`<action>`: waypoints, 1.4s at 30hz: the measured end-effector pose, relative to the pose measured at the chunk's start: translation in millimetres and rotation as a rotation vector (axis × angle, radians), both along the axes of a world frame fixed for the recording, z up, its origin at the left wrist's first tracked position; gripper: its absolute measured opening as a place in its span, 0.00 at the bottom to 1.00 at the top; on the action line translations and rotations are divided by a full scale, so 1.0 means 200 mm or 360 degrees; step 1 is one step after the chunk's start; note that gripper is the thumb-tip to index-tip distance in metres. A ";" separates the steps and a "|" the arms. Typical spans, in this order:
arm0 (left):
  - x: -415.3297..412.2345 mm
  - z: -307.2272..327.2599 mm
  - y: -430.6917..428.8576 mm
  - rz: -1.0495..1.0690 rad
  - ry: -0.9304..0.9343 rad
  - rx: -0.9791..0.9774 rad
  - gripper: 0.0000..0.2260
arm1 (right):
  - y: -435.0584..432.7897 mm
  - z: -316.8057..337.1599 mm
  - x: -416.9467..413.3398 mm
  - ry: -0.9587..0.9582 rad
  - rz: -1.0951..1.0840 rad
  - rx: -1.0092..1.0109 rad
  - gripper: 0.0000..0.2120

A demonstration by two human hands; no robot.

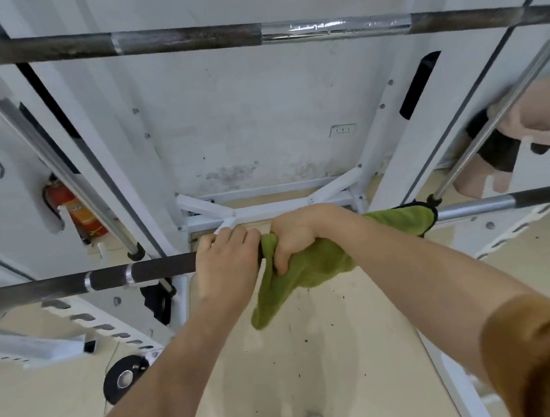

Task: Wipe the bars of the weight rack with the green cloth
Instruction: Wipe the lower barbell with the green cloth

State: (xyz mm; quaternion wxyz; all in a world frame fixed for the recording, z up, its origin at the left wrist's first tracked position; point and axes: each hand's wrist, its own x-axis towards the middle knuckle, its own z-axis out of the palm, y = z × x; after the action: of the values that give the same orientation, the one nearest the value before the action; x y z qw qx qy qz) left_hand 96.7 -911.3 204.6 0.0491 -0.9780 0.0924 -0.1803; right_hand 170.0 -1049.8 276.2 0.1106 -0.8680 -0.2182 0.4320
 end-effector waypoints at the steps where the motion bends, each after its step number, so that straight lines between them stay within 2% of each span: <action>1: -0.01 -0.01 0.00 -0.0010 0.0003 0.0002 0.08 | -0.01 0.02 0.01 0.0183 -0.0058 0.0037 0.06; 2: 0.00 0.00 -0.01 -0.0003 0.0033 0.0006 0.08 | -0.01 0.02 0.02 0.0240 -0.0094 0.0080 0.06; 3: 0.01 0.02 -0.02 0.0034 0.0098 0.0022 0.08 | -0.01 0.01 0.01 0.0154 -0.0108 0.0106 0.06; 4: 0.02 0.05 -0.03 0.0085 0.0179 0.0062 0.08 | -0.02 -0.01 -0.01 -0.0069 -0.0097 0.0115 0.07; 7: 0.06 0.10 -0.06 0.0166 0.0331 0.0125 0.08 | -0.18 -0.12 -0.14 -0.1136 0.0073 0.0003 0.11; 8: 0.08 0.11 -0.06 0.0173 0.0375 0.0113 0.10 | -0.30 -0.14 -0.16 -0.1377 0.0085 -0.0069 0.11; 9: 0.10 0.12 -0.06 0.0163 0.0448 0.0075 0.11 | -0.45 -0.15 -0.16 -0.1474 0.0025 -0.0180 0.12; 11: 0.15 0.12 -0.04 0.0086 0.0655 0.0038 0.06 | -0.71 -0.12 -0.15 -0.1405 -0.0193 -0.0487 0.14; 12: 0.17 0.14 -0.04 0.0038 0.0740 0.0060 0.07 | -0.80 -0.11 -0.13 -0.1374 -0.0296 -0.0599 0.15; 15: 0.19 0.18 -0.06 -0.0029 0.0869 0.0110 0.04 | -0.74 -0.14 -0.13 -0.1409 -0.0350 -0.0737 0.08; 19: 0.15 0.18 -0.08 -0.0017 0.0788 0.0074 0.05 | -0.16 -0.19 -0.21 -0.1466 -0.0156 -0.0328 0.01; 21: 0.13 0.17 -0.07 -0.0010 0.0740 0.0011 0.05 | 0.04 -0.19 -0.25 -0.1501 -0.0085 -0.0114 0.04; 23: 0.11 0.17 -0.05 -0.0001 0.0732 -0.0005 0.06 | 0.00 -0.18 -0.24 -0.1521 -0.0037 -0.0054 0.04; 24: 0.11 0.17 -0.05 0.0016 0.0756 -0.0019 0.08 | -0.10 -0.17 -0.22 -0.1498 -0.0028 -0.0099 0.07; 27: 0.15 0.19 -0.05 0.0034 0.0950 -0.0069 0.05 | -0.53 -0.11 -0.15 -0.1222 -0.0212 -0.0393 0.17; 30: 0.20 0.22 -0.04 0.0013 0.1188 -0.0181 0.05 | -0.78 -0.03 -0.07 -0.0905 -0.0329 -0.0601 0.17; 33: 0.21 0.26 -0.04 0.0057 0.1498 -0.0329 0.05 | -0.73 0.02 0.00 -0.0476 -0.0246 -0.0671 0.17; 36: 0.22 0.27 -0.09 0.0121 0.1514 -0.0280 0.05 | -0.55 0.04 0.02 -0.0343 -0.0133 -0.0509 0.20; 38: 0.21 0.28 -0.13 0.0147 0.1364 -0.0035 0.03 | -0.39 0.00 -0.01 -0.0443 -0.0006 -0.0250 0.15; 40: 0.19 0.27 -0.21 0.0127 0.1143 0.0184 0.04 | -0.29 -0.08 -0.07 -0.0818 0.0130 -0.0036 0.08; 42: 0.17 0.22 -0.32 0.0096 0.1014 0.0093 0.04 | -0.30 -0.16 -0.12 -0.1251 0.0173 0.0143 0.05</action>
State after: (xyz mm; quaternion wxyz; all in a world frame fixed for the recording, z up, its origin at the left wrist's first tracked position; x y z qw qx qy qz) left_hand 130.9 -975.6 247.9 0.0512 -0.9857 0.0793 0.1394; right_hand 147.0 -1110.2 244.5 0.0335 -0.9487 -0.3082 0.0623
